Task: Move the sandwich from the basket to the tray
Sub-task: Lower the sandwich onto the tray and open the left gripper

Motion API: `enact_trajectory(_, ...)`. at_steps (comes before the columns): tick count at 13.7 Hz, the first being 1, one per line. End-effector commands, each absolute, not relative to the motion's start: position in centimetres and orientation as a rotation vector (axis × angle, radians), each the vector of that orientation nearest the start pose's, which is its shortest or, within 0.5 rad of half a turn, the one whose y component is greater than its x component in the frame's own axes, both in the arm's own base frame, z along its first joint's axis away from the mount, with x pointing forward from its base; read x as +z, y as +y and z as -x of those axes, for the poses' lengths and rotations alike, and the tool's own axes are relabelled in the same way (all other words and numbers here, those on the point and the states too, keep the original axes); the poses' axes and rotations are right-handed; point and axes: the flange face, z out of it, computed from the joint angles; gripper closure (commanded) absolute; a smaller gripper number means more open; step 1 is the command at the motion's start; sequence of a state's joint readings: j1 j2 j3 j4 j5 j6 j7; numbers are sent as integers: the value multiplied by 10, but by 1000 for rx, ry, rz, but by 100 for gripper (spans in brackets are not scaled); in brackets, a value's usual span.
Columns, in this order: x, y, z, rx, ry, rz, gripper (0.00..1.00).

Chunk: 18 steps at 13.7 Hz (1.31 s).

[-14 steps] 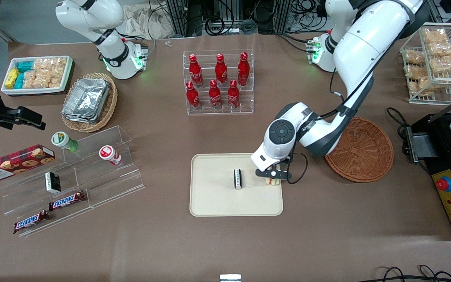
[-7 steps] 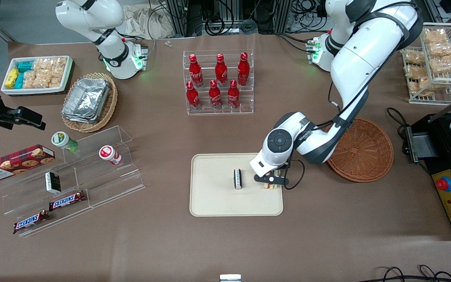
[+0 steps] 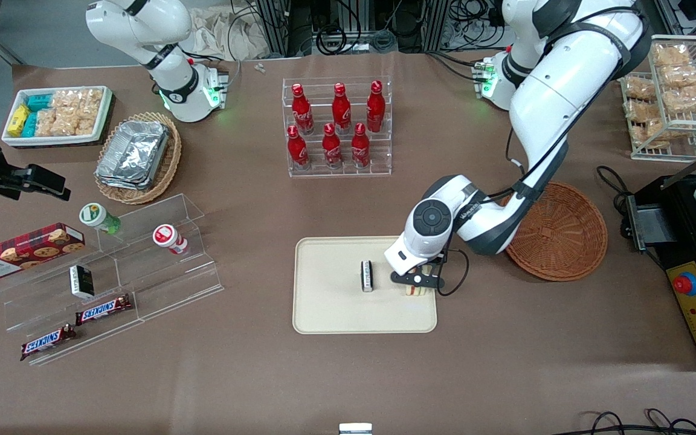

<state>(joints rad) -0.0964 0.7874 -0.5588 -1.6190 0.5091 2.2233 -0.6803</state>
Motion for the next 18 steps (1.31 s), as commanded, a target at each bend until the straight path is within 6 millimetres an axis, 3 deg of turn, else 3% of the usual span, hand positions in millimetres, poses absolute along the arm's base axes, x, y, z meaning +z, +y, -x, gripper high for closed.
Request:
enact_trajectory(1, 203, -369, -584, 13, 257, 3109, 0)
enact_trajectory(10, 209, -368, -584, 8, 256, 3102, 0)
enact_trajectory(13, 255, -363, -584, -9, 229, 3059, 0)
enact_trajectory(18, 364, -356, -575, -11, 69, 3160, 0)
